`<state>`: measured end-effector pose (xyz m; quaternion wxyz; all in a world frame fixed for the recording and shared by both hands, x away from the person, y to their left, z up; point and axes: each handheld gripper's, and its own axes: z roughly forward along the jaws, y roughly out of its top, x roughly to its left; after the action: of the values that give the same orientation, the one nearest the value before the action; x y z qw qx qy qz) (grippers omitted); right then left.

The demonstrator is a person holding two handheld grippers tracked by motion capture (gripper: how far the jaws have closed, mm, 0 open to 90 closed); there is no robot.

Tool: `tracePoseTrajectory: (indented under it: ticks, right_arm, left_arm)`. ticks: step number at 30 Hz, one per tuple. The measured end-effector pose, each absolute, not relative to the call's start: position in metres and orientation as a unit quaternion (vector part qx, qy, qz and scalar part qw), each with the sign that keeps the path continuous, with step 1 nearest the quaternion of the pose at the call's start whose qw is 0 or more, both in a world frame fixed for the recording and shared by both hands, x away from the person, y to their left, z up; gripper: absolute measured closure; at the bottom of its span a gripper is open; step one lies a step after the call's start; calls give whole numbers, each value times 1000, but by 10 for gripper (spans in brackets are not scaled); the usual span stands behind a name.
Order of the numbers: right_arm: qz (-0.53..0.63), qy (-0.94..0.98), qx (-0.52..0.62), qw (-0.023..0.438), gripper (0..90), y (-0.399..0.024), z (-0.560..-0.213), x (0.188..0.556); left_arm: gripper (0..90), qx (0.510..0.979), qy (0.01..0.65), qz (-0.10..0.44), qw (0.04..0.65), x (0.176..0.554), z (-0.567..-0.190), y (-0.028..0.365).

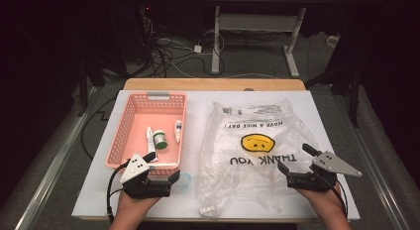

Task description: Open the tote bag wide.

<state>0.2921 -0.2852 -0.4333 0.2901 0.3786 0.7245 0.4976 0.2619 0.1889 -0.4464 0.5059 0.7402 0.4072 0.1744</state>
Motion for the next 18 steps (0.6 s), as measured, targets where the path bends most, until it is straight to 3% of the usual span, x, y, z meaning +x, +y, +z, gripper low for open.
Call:
tracePoseTrajectory:
  ticks: [18]
  right_arm:
    - [485,717,402,299,13,-303,-424,296]
  left_arm:
    - [0,741,408,174,504,262,-446,192]
